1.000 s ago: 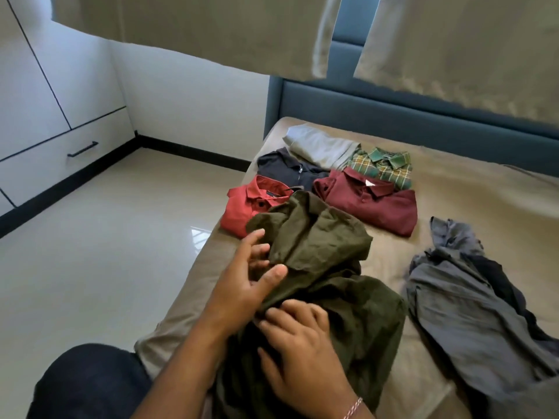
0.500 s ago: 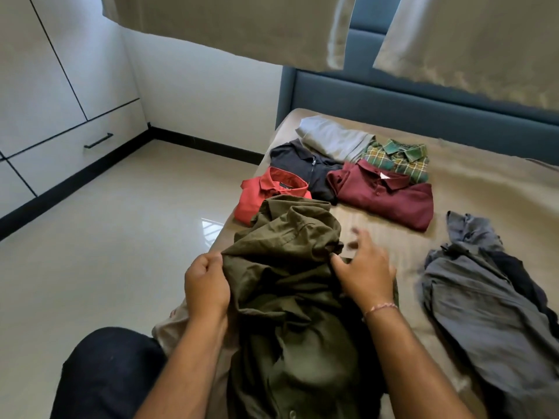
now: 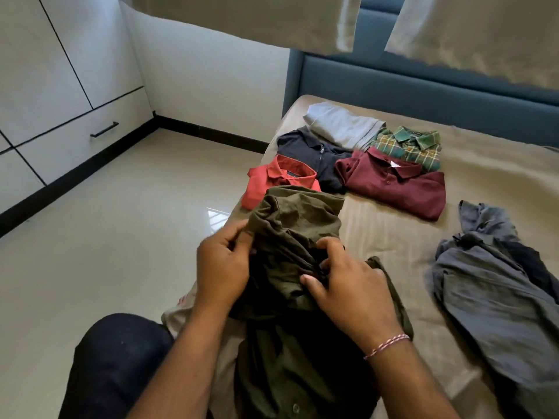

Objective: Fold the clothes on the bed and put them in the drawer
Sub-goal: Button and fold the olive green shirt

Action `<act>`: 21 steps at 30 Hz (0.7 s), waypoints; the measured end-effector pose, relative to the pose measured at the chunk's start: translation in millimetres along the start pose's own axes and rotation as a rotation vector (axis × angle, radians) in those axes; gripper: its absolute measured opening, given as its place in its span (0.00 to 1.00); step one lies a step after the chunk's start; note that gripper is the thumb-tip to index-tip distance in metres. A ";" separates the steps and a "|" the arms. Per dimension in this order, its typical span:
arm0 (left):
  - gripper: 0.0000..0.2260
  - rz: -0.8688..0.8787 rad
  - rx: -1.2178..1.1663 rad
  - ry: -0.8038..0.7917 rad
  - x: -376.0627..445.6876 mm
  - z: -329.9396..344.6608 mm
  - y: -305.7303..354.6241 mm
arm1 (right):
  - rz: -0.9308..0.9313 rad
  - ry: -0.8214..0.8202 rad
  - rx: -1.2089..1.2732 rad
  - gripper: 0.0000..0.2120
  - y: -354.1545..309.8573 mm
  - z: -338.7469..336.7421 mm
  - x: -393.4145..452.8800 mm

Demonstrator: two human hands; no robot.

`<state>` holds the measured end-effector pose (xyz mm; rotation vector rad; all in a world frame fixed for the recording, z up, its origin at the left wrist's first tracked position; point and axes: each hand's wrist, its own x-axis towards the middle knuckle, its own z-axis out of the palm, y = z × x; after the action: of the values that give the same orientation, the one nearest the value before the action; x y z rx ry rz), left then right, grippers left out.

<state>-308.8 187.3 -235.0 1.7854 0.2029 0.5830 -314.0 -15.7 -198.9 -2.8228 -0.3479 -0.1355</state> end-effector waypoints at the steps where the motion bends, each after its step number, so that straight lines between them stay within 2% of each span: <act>1: 0.10 -0.116 -0.088 0.067 3.2 -0.1 0.7 | 0.013 -0.017 -0.029 0.25 1.7 -0.5 -3.0; 4: 0.12 -0.501 -0.519 0.385 15.2 -7.8 4.1 | -0.009 0.052 -0.078 0.25 8.8 6.7 -15.4; 5: 0.10 -0.564 -0.594 0.467 17.8 -16.2 2.0 | -0.001 0.065 -0.077 0.25 12.7 10.8 -19.7; 6: 0.09 -0.553 -0.541 0.496 19.0 -24.5 -0.2 | -0.001 0.071 -0.062 0.25 18.8 14.9 -23.8; 7: 0.08 -0.447 -0.412 0.471 18.2 -31.8 -2.6 | -0.015 0.084 -0.039 0.24 24.9 18.8 -27.6; 8: 0.08 -0.261 -0.266 0.389 14.7 -36.8 -2.0 | -0.032 0.106 -0.018 0.22 29.8 23.1 -31.5; 10: 0.19 0.163 -0.044 0.059 10.2 -31.5 13.1 | -0.079 0.172 0.001 0.18 34.2 28.1 -35.4; 11: 0.26 0.357 0.119 -0.136 10.3 -23.1 19.2 | -0.117 0.209 0.004 0.16 34.6 29.5 -36.3; 12: 0.28 0.539 0.357 -0.279 9.5 -11.6 22.7 | -0.151 0.243 0.007 0.15 33.0 30.0 -37.7; 13: 0.24 0.643 0.540 -0.334 9.2 -0.3 21.1 | -0.178 0.269 0.015 0.15 30.7 30.2 -38.9; 14: 0.17 0.665 0.623 -0.294 8.8 9.6 18.5 | -0.192 0.287 0.027 0.15 29.6 28.8 -40.5; 16: 0.05 0.472 0.501 -0.070 13.4 13.0 5.6 | -0.177 0.282 0.065 0.15 30.9 27.6 -42.7; 18: 0.02 0.188 0.271 0.212 23.1 -3.8 -6.6 | -0.127 0.235 0.083 0.17 36.5 22.1 -45.5; 19: 0.03 0.094 0.221 0.278 28.0 -14.2 -12.1 | -0.110 0.179 0.089 0.18 41.9 19.3 -46.0; 20: 0.04 0.077 0.214 0.265 31.7 -24.1 -15.8 | -0.102 0.112 0.098 0.19 47.2 16.7 -46.4; 21: 0.04 0.148 0.233 0.201 34.0 -30.4 -16.9 | -0.106 0.052 0.109 0.20 51.3 14.6 -45.2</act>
<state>-291.7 232.8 -235.7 1.9775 0.2876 0.8756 -343.9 -69.0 -232.8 -2.6887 -0.4780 -0.2050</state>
